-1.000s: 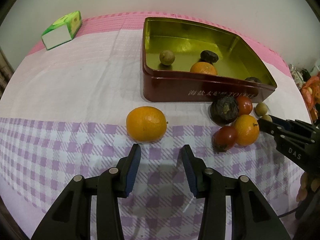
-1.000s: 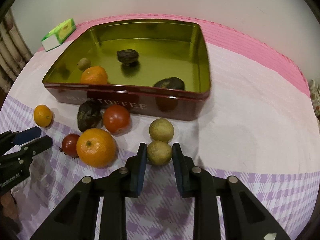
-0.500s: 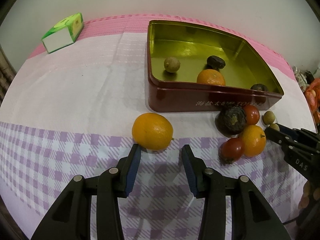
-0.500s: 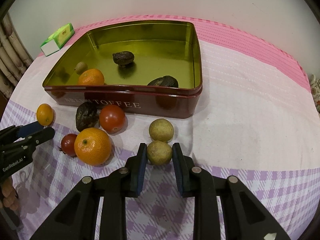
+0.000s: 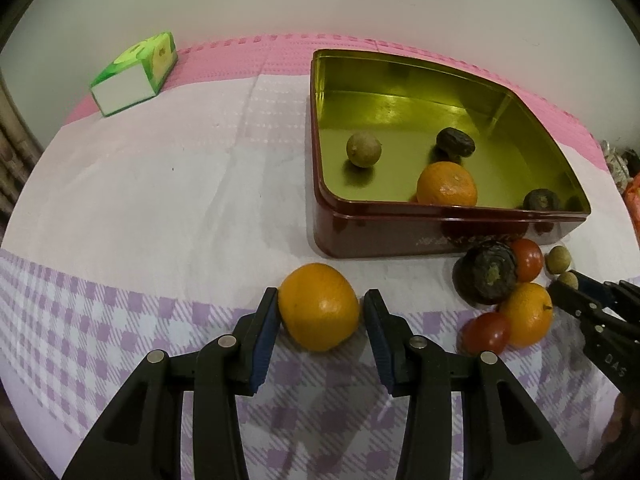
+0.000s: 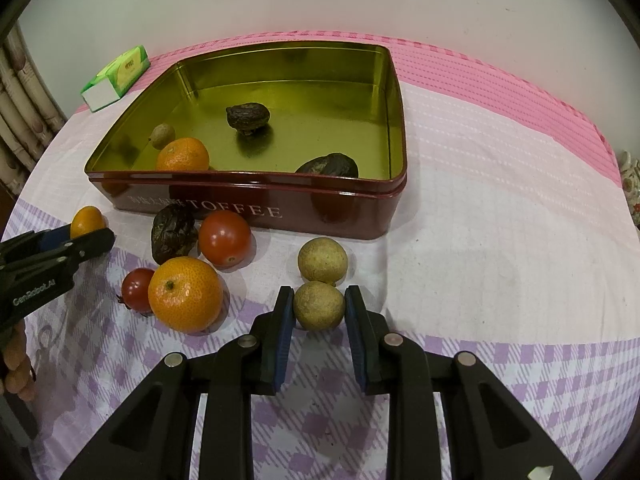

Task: Organize fruits
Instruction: 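Grasp the tan round fruits with the right gripper while the left grasps a large orange, then lift and carry the tan fruits and orange over the tin with both grippers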

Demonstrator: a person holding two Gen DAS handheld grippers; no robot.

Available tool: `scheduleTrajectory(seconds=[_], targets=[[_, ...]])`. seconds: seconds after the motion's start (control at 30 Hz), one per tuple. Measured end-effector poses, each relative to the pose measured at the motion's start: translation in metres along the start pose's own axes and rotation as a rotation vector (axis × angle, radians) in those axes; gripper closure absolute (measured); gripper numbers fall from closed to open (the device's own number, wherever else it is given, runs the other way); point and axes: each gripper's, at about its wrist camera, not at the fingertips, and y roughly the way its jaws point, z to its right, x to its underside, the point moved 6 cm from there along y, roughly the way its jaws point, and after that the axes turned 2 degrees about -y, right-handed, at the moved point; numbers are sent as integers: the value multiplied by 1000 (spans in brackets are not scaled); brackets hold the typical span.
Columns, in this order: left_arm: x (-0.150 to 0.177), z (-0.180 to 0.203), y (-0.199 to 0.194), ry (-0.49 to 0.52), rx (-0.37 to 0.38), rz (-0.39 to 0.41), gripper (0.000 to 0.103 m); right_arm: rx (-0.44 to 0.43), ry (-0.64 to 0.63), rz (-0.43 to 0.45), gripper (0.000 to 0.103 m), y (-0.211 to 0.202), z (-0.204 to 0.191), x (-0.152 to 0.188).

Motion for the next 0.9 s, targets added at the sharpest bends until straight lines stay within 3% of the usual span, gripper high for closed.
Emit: scheduleTrajectory(seconds=[0.27, 0.9], targets=[[1, 1, 0, 18, -29, 17, 65, 12, -17, 1, 79, 1, -3, -1], [7, 9, -5, 7, -16, 2, 65, 19, -28, -11, 79, 2, -3, -2]])
